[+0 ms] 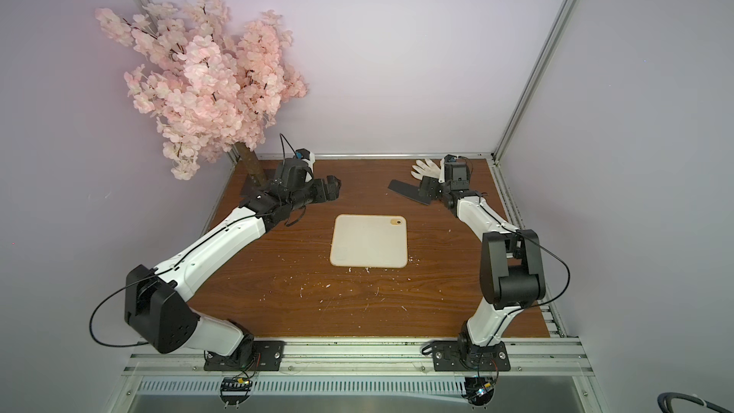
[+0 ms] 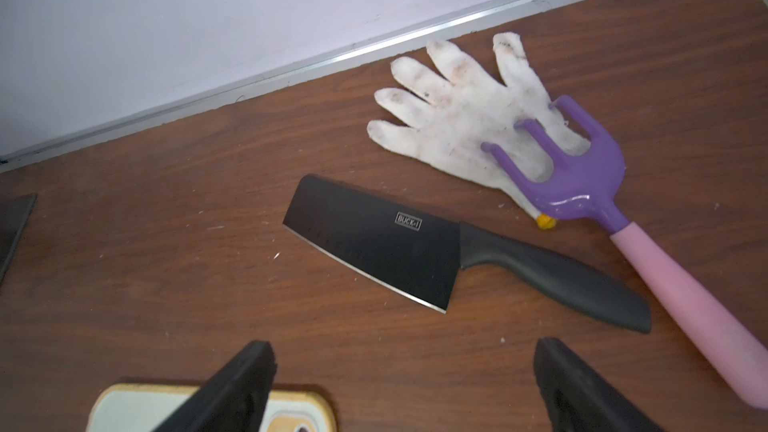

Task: Align the knife with the edge of the cutting board
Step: Pick up the knife at the center of the board.

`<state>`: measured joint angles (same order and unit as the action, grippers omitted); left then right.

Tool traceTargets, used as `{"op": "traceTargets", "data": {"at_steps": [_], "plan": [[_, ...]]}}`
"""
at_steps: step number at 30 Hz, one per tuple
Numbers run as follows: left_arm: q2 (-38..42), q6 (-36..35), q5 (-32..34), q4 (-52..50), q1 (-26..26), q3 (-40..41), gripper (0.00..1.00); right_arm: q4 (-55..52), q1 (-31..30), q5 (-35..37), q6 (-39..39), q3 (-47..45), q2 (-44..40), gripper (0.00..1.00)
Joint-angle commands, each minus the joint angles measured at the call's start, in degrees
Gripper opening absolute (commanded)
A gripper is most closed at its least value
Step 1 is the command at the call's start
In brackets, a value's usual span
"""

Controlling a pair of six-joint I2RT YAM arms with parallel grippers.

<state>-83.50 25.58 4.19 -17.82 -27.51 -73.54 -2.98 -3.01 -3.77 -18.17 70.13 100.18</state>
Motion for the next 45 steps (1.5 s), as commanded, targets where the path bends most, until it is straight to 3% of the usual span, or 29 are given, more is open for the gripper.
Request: {"op": "traceTargets", "data": {"at_steps": [1,6,19,35,45], "plan": [[3.2,-3.4,1.6,2.5,2.5,5.1,1.00,-0.5,2.6,0.3,2.0,3.0,3.5,1.00],[7.1,0.2,-1.1,10.5,6.6,14.2,1.00,-0.1,6.1,-2.0,1.4,7.3,10.3,1.00],[10.3,1.3,-1.1,9.0,7.8,14.7,1.00,-1.0,8.1,-2.2,2.9,15.0,18.5,1.00],[11.1,1.6,-0.8,8.8,9.1,15.1,1.00,2.4,7.7,-4.0,2.5,11.0,20.3,1.00],[11.1,1.4,-0.3,8.8,9.9,15.1,1.00,6.2,5.8,-3.8,0.9,2.8,14.8,1.00]]}}
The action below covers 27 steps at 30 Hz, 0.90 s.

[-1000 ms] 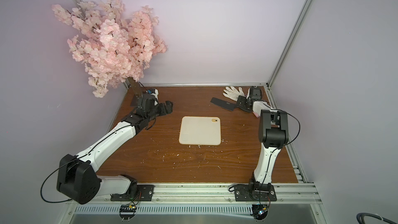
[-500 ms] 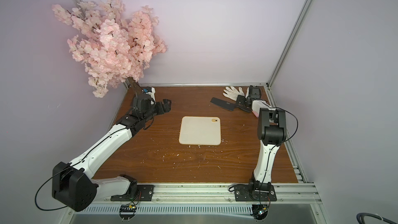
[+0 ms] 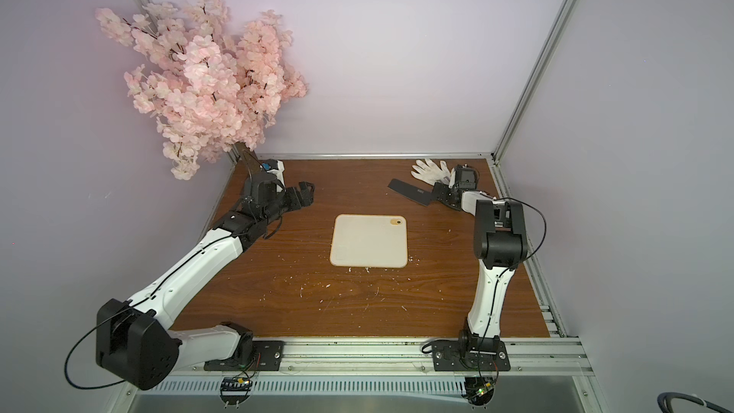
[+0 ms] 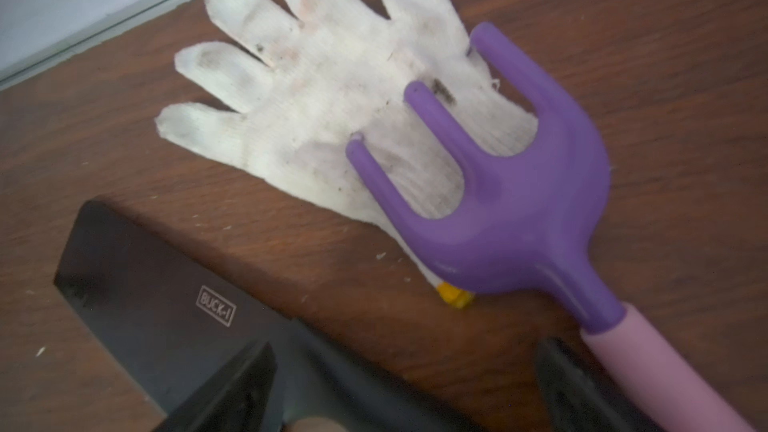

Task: Align the knife with the edge of the cutting board
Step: Pick up the knife at the center of the board.

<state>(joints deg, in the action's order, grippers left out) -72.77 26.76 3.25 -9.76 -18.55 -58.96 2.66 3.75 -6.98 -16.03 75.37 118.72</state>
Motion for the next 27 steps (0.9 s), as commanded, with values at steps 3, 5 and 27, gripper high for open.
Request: {"op": "traceTargets", "data": {"at_steps": [3,5,27], "plan": [[0.0,0.0,0.6,0.7,0.9,0.5,1.00,2.1,-1.6,-0.9,-1.7,-6.2,-6.1,1.00],[-0.2,-0.3,0.6,0.8,1.0,0.6,1.00,2.9,-2.1,-1.0,-1.8,-8.6,-7.6,0.99],[-3.9,-1.7,-2.4,-0.2,1.0,-0.3,1.00,2.6,-11.1,5.7,1.4,-27.3,-23.7,0.94]]}}
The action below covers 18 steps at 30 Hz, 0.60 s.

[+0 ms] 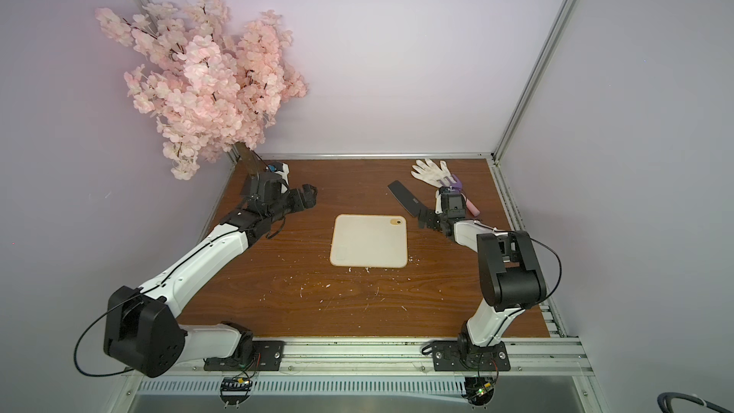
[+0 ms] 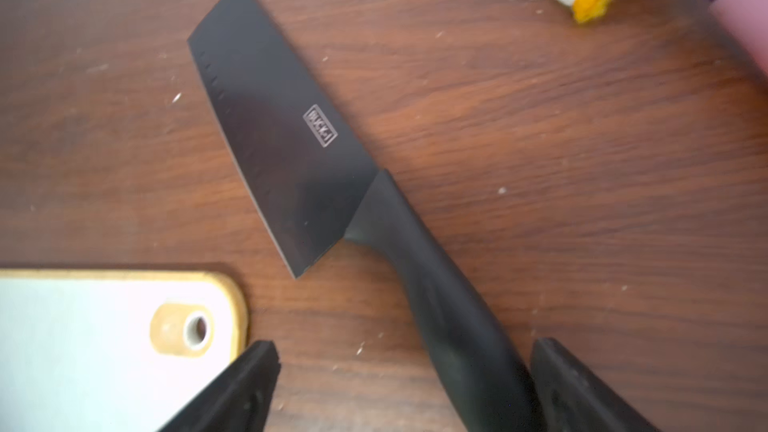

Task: Align the knife with the edge of the cutting board
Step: Pick up the knife at the center of the board.

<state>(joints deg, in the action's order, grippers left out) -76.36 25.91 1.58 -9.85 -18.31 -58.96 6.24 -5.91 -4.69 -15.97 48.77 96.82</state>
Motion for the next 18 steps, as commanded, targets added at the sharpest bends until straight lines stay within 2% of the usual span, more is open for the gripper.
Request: {"op": "traceTargets", "data": {"at_steps": [1,8,18], "plan": [[-0.3,-0.9,-0.7,-0.1,0.7,-0.3,1.00,-1.5,-2.2,4.5,1.7,-0.7,-1.9,0.92],[-0.1,-1.3,-0.5,-0.2,0.7,-0.3,1.00,-3.7,-4.0,8.3,2.2,-1.0,-2.0,0.78],[-0.2,-1.4,-1.3,-0.2,0.7,-0.3,1.00,-4.0,-4.3,10.0,1.0,-3.7,-3.8,0.67]]}}
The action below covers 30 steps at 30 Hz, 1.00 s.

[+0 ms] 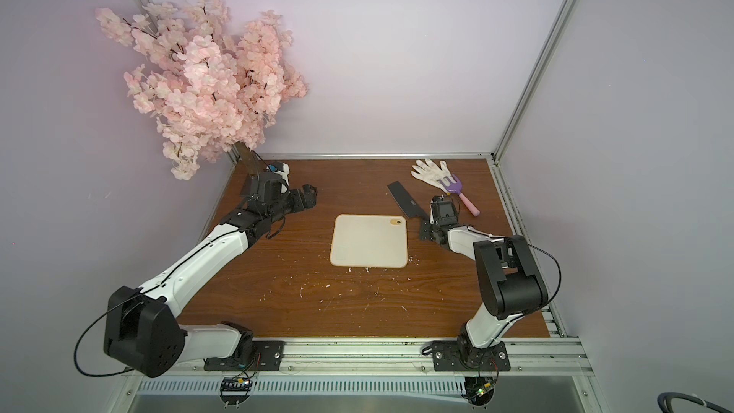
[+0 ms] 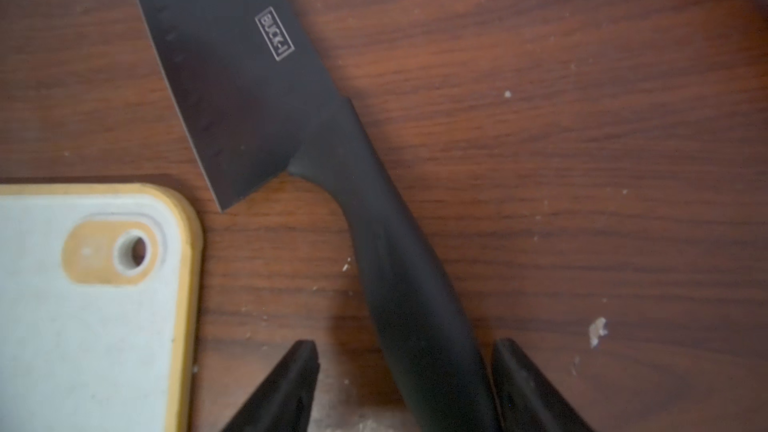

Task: Align the knife with the edge of the cutting board
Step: Pick up the knife at the center of the board.

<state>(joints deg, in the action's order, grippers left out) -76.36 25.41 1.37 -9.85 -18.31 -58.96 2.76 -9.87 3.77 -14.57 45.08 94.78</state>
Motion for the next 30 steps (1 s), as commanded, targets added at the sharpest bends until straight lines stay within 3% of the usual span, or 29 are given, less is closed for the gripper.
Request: {"op": "traceTargets", "data": {"at_steps": [1,5,11,17,30], "plan": [[-0.3,-0.9,-1.1,-0.3,0.7,-0.4,1.00,-0.8,-0.4,1.7,-0.4,0.1,-1.9,0.65],[-0.6,-1.0,-1.0,-0.6,0.7,-0.7,1.00,-1.6,-0.4,1.3,-0.2,1.0,-1.1,0.56],[-0.8,-1.2,-1.0,-0.7,0.7,-0.6,1.00,-2.0,-0.5,0.9,0.7,3.3,1.1,0.51],[-1.3,-1.3,-1.2,-0.9,0.7,-0.8,1.00,-2.7,-0.9,1.2,1.1,4.9,1.9,0.33],[-4.4,-0.7,-7.6,-1.1,0.5,-1.6,1.00,-4.8,-5.2,6.7,2.9,5.6,-6.3,0.06]]}}
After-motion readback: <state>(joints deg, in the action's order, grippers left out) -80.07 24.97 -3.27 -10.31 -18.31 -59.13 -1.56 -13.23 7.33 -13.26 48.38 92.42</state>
